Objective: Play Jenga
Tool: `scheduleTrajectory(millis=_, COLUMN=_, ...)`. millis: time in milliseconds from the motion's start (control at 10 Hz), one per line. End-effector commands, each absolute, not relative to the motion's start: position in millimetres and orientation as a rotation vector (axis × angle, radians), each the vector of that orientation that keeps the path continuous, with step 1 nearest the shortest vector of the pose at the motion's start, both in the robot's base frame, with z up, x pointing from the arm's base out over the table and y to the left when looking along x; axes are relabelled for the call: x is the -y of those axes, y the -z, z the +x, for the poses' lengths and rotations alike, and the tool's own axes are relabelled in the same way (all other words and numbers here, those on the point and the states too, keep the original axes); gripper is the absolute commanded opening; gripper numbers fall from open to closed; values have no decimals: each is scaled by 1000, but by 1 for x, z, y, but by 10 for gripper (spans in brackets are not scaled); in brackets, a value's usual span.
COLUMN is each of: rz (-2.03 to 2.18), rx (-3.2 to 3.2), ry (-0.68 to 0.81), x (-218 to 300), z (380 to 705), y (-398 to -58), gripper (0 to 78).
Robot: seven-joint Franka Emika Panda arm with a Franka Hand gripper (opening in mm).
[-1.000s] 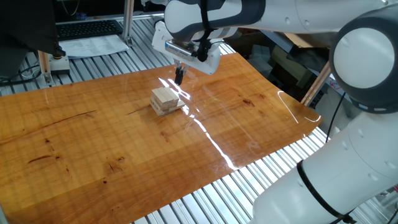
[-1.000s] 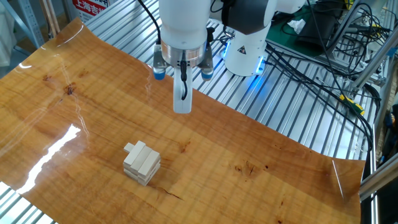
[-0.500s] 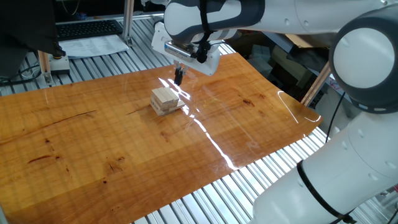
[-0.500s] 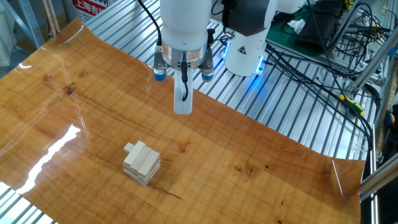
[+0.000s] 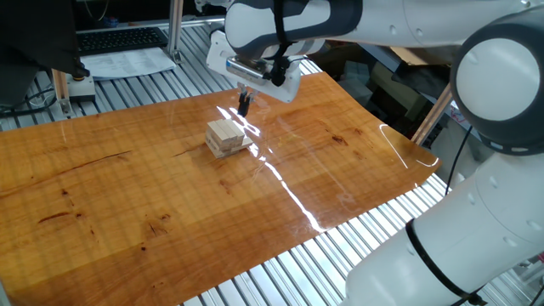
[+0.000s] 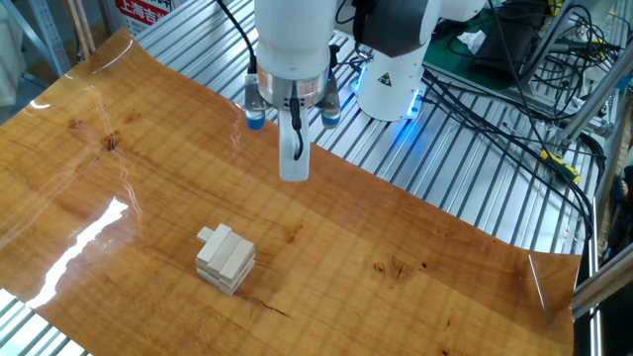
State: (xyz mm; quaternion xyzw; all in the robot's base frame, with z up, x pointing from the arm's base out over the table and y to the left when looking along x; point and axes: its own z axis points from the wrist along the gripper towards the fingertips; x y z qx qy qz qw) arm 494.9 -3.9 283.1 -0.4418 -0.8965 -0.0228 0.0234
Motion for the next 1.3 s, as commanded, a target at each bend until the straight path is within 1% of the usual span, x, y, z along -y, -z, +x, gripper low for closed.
scheduleTrajectory(millis=100, rz=-1142, rx=2830, ry=194, x=4, z=495, y=-284, gripper=0)
scheduleTrajectory(millis=700, rz=-1153, rx=2831, ry=192, x=4, z=497, y=-282, gripper=0)
scheduleTrajectory(millis=1000, rz=-1182, rx=2827, ry=192, x=7, z=512, y=-261, gripper=0)
scheduleTrajectory(millis=1200, rz=-1192, rx=2824, ry=186, x=7, z=521, y=-256, gripper=0)
scheduleTrajectory(millis=1300, rz=-1224, rx=2806, ry=186, x=5, z=531, y=-255, gripper=0)
